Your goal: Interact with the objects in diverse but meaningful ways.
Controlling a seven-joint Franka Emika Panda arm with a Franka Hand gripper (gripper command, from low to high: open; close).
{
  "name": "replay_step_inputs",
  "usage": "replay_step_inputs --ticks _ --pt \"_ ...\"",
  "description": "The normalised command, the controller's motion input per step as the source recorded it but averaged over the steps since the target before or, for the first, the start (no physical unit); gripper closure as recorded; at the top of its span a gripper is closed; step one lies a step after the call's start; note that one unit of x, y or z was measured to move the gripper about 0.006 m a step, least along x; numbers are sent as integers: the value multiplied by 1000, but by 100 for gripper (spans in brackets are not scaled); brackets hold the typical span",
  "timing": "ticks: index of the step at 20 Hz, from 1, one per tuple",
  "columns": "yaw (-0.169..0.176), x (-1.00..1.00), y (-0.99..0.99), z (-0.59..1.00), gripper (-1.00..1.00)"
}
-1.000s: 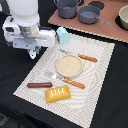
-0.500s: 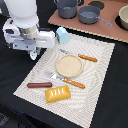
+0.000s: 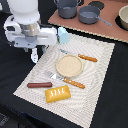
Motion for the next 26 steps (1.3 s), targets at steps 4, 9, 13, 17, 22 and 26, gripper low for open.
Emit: replay_step_inputs --ticks 4,9,13,17,22,26 --pt "-53 491 -404 1000 -100" --pt "-47 682 -422 1000 -100" --pt "-21 786 -402 996 -100" --pt "34 519 -524 611 -100" --pt "104 267 -496 633 -100" --pt "140 200 -453 668 -100"
